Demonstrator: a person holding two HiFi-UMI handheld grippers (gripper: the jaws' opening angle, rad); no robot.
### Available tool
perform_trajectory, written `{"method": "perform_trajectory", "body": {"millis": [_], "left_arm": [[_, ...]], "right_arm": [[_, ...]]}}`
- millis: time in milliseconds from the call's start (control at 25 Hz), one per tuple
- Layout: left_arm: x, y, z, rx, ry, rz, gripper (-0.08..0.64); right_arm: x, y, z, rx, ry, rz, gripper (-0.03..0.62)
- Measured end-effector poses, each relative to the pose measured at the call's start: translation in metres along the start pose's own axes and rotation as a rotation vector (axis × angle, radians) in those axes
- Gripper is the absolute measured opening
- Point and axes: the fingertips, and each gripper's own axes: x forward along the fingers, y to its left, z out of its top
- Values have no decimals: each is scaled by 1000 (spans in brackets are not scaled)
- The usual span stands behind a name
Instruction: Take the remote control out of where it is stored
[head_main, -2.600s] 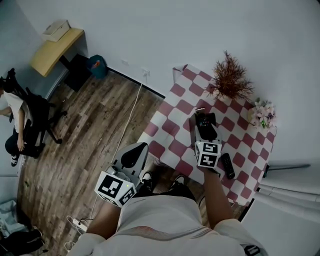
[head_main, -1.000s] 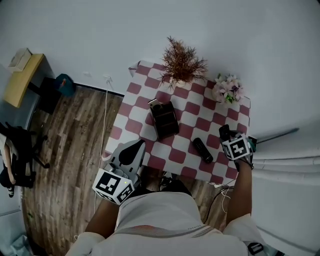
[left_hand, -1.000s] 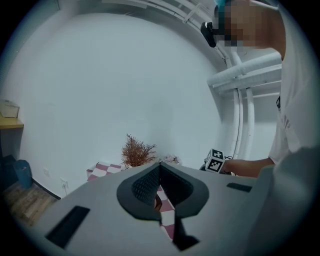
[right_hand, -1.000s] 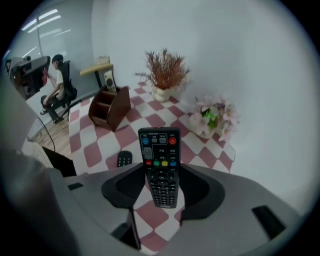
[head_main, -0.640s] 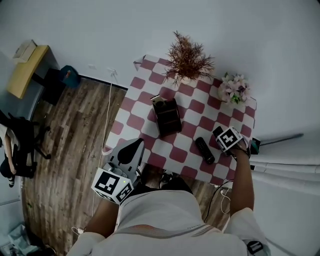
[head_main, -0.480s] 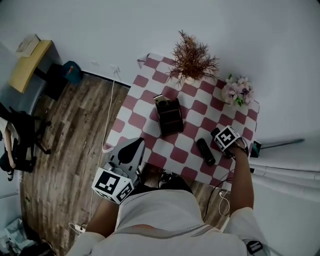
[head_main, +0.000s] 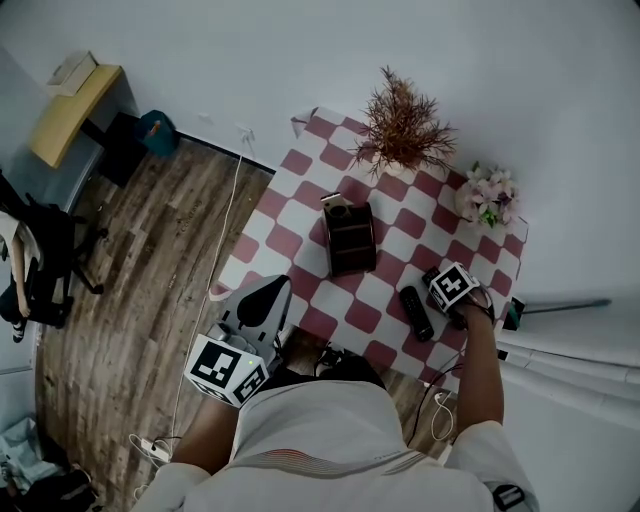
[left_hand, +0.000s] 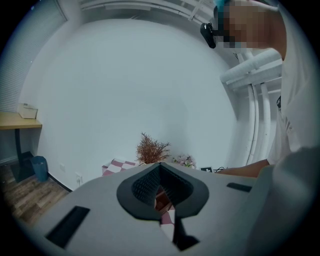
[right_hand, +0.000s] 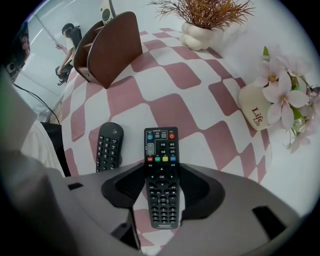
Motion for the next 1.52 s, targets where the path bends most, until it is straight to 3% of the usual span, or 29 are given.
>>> {"method": "perform_trajectory", "body": {"millis": [160,280,480,560,840,1040,1280,1520], "left_arm": [[0,0,2,4,3,-7,5],[0,0,4,6,3,-17,5],[-3,-1,12,15,-16,-43,5],[-6,-1,15,14,-30,-56,6],[-19,4,30,24,-51,-73,6],[-27,6,34,28,-67,-87,5],[-37,8,40,49,-74,-103,5],[-55,18,42,43,-81,-89,5]], "right_arm": [[-10,2,4,38,-67,-3,229],[-35,2,15,78,-170,-36,233],[-100,18,52,190,-488,-26,229],[-128,31,66,218,-619,-17,198],[-222,86,102,186,-975,-83,115],[-277,127,120,182,-1225,-83,53],[-307,157,129,180,-1353,-78,24],[-312,170,139,186,-1378,-67,22]]}}
